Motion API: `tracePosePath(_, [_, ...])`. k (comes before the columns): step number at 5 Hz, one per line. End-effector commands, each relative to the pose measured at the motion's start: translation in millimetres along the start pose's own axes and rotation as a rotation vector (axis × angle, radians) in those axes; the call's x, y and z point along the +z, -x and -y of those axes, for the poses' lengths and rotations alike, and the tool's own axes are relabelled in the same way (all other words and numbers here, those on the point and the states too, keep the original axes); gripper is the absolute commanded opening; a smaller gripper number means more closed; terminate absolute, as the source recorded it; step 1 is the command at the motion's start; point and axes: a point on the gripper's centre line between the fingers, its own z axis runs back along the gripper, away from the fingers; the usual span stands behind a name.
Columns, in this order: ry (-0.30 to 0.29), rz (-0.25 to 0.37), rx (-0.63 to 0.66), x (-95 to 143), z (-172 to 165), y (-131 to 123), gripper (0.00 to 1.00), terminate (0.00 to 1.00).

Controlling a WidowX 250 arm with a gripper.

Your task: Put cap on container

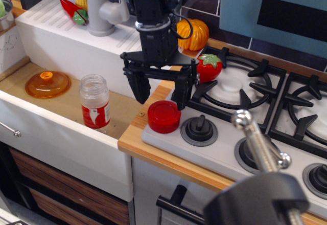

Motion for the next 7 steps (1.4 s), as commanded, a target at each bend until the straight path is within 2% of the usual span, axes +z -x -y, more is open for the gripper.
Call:
tracePosePath(1, [-0.006,0.008,0.007,-5,4,9,1.0,0.0])
tracePosePath(2, [-0.018,0.058,0.035,-11,2,2,0.0,0.0])
tracePosePath(3, [-0.021,0.086,0.048,12,0,-4,0.0,0.0])
tracePosePath(4, [-0.066,0.056,-0.039,54,-25,9,0.0,0.0])
tracePosePath(5, [-0.064,0.021,-0.118,89,-61,24,0.0,0.0])
tracePosePath(6, [-0.091,0.027,-0.128,93,-89,22,0.0,0.0])
tracePosePath(7, [-0.123,0.046,-0.102,81,-112,4,0.0,0.0])
